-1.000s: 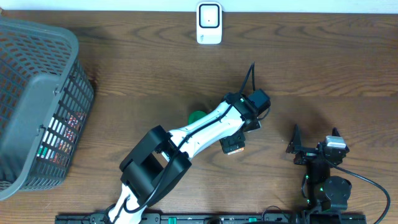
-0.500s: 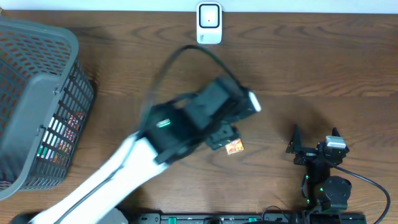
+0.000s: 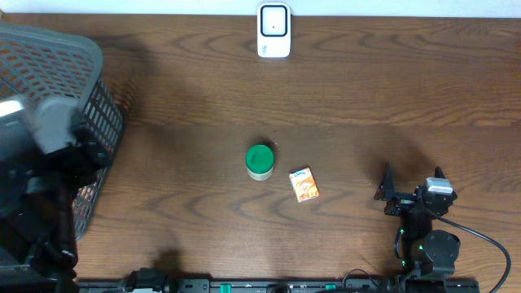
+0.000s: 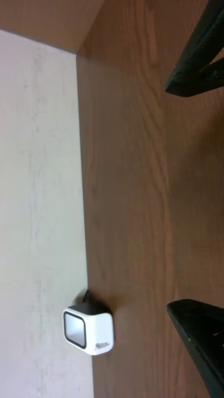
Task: Scan the item barcode
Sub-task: 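Reach the left gripper into the basket toward the white medicine box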
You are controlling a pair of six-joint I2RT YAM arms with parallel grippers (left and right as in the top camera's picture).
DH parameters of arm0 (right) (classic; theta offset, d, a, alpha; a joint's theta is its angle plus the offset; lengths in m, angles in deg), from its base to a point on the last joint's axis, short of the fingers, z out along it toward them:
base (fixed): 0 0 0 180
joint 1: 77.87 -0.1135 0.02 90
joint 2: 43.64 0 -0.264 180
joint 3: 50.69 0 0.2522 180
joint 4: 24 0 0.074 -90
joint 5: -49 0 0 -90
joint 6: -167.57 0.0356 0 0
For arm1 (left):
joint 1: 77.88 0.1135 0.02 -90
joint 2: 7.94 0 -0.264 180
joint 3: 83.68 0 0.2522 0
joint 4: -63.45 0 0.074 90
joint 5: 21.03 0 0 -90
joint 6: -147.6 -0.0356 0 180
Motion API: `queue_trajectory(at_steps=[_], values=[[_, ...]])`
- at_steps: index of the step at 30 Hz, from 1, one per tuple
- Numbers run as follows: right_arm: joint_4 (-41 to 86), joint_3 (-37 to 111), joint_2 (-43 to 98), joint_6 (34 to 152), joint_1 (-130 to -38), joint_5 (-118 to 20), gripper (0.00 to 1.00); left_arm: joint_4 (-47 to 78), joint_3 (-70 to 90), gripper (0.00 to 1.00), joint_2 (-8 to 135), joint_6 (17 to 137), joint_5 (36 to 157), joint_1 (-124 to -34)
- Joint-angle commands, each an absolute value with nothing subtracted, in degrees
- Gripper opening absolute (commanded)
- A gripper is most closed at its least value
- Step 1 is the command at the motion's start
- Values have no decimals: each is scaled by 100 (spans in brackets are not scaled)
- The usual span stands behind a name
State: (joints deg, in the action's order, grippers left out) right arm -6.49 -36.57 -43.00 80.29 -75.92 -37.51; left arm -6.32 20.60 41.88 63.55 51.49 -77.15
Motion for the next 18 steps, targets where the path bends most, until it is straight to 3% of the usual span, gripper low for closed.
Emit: queue_trajectory(at_steps=[1,6,18], values=[[-632,-3661,-4324,7983,-7638,-3699,99,-726,2106,98,4414,7188,5267,-6729],[-632,-3661,-4324,7983,-7638,-3701,99,-809,2108,98,5139,7616,5540,-5686],[-632,-3661,-4324,7983,-7638,-3699,99,-848,2106,98,6949,7623,6987,-4191]])
